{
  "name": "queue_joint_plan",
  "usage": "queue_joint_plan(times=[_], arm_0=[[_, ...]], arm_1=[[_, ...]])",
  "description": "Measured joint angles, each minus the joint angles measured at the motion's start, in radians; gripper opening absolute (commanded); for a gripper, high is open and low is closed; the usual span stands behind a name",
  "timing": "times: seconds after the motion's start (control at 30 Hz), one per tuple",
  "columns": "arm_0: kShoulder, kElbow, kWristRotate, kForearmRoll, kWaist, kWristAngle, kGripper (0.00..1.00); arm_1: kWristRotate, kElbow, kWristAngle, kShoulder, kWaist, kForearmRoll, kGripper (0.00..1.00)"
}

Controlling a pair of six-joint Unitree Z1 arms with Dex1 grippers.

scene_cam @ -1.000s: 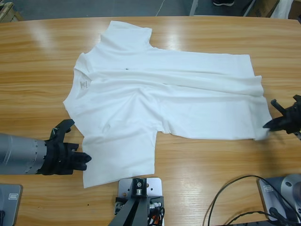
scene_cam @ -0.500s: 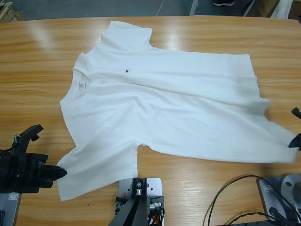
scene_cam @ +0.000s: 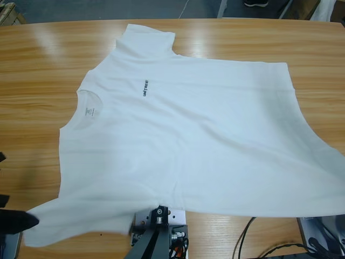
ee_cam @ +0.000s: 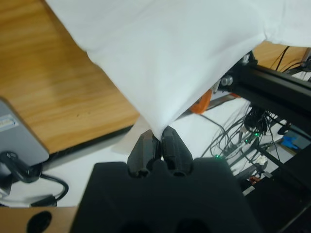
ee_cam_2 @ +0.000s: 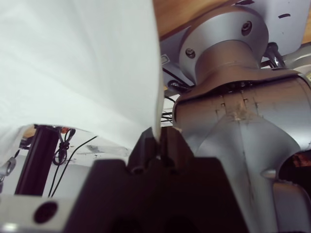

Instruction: Fold clothes

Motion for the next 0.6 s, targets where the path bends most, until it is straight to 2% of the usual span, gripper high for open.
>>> queue_joint_plan(times=[0.17,0.3,0.6], arm_0=[[-0.022,-0.008,-0.014,0.026,0.000,-0.007,0.000],[-0.012,-0.072,0.015,0.027,0.020,-0.004,0.000],[0.115,-0.312,0.182,0.014,0.203,0.073,0.000]], arm_1=[[-0.004,0.000,-0.003,0.000,0.005,0.000,0.000],[-0.005,-0.052,-0.003,0.000,0.007,-0.013,0.000],[-0.004,-0.178,0.000,0.055,0.007,-0.064,0.000]])
